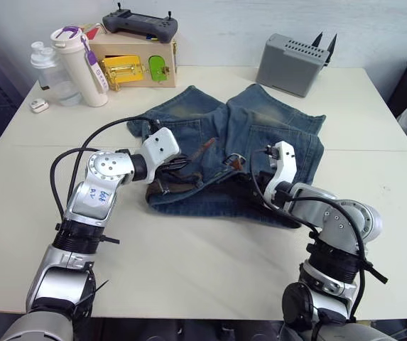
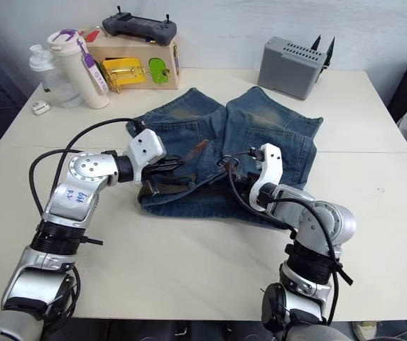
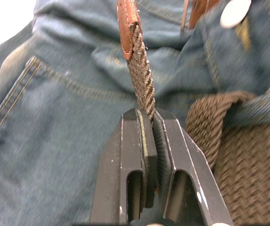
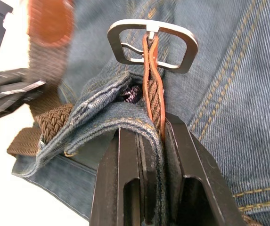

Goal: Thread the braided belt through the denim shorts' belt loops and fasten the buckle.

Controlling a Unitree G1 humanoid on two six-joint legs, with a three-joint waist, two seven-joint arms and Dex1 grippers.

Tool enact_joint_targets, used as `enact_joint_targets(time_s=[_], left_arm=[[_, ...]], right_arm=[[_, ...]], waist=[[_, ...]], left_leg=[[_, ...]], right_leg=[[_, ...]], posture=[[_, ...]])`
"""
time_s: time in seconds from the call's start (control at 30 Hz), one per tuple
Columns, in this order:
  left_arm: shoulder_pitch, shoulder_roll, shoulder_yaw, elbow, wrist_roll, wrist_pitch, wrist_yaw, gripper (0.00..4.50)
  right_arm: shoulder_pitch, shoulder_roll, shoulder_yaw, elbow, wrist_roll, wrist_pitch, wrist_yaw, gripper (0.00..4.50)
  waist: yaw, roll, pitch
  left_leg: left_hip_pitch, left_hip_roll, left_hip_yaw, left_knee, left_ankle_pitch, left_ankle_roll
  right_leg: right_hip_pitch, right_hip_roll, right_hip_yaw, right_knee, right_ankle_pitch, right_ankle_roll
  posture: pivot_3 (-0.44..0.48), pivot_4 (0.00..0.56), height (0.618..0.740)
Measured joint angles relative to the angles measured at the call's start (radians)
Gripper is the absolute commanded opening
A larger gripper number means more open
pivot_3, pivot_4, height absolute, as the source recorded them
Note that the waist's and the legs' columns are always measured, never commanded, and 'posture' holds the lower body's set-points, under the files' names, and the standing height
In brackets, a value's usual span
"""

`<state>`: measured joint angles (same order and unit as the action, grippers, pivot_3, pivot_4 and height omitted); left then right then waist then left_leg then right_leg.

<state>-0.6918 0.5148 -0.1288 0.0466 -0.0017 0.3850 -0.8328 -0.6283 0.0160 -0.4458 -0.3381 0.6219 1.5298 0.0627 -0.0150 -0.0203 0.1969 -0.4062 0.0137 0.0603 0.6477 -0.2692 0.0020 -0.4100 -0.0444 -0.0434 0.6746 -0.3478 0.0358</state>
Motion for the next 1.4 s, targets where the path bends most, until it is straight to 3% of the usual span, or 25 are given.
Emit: enact_joint_targets(time_s=[0.37, 0.67, 0.97, 1.17, 1.4], left_arm=[[0.069, 0.019, -0.052, -0.118, -0.066, 0.073, -0.109, 0.0], [0.026, -0.022, -0.072, -0.07, -0.041, 0.157, -0.006, 0.0], [0.02, -0.031, -0.1, -0.072, -0.036, 0.2, 0.004, 0.0], [0.016, -0.045, -0.119, -0.076, -0.035, 0.223, 0.02, 0.0], [0.015, -0.034, -0.121, -0.083, -0.036, 0.225, 0.021, 0.0]], right_arm=[[0.009, -0.052, 0.093, -0.002, -0.039, -0.066, 0.005, 0.01], [0.05, -0.164, 0.252, -0.055, -0.049, -0.166, 0.074, 0.01], [0.067, -0.25, 0.364, -0.074, -0.076, -0.251, 0.118, 0.01], [0.095, -0.423, 0.558, -0.108, -0.192, -0.421, 0.199, 0.01], [0.128, -0.644, 0.801, -0.091, -0.47, -0.777, 0.321, 0.01]], waist=[[-0.012, 0.0, 0.0], [-0.011, 0.0, 0.0], [-0.011, 0.0, 0.0], [-0.01, 0.0, 0.0], [-0.009, 0.0, 0.0]], left_leg=[[0.0, 0.0, 0.001, 0.0, 0.0, 0.001], [0.0, 0.0, 0.001, 0.0, 0.0, 0.001], [0.0, 0.0, 0.001, 0.001, 0.0, 0.001], [0.0, 0.0, 0.001, 0.001, 0.0, 0.001], [0.0, 0.0, 0.001, 0.002, 0.0, 0.001]], right_leg=[[0.0, 0.0, 0.001, 0.0, 0.0, 0.0], [0.0, 0.0, 0.001, 0.0, 0.0, 0.0], [0.0, 0.001, 0.002, 0.0, 0.0, 0.0], [0.0, 0.001, 0.002, -0.001, 0.0, 0.0], [0.0, 0.001, 0.002, -0.002, 0.0, 0.0]], posture=[[0.0, 0.15, 0.736], [0.0, 0.15, 0.736], [0.0, 0.15, 0.736], [0.0, 0.15, 0.736], [0.0, 0.15, 0.736]])
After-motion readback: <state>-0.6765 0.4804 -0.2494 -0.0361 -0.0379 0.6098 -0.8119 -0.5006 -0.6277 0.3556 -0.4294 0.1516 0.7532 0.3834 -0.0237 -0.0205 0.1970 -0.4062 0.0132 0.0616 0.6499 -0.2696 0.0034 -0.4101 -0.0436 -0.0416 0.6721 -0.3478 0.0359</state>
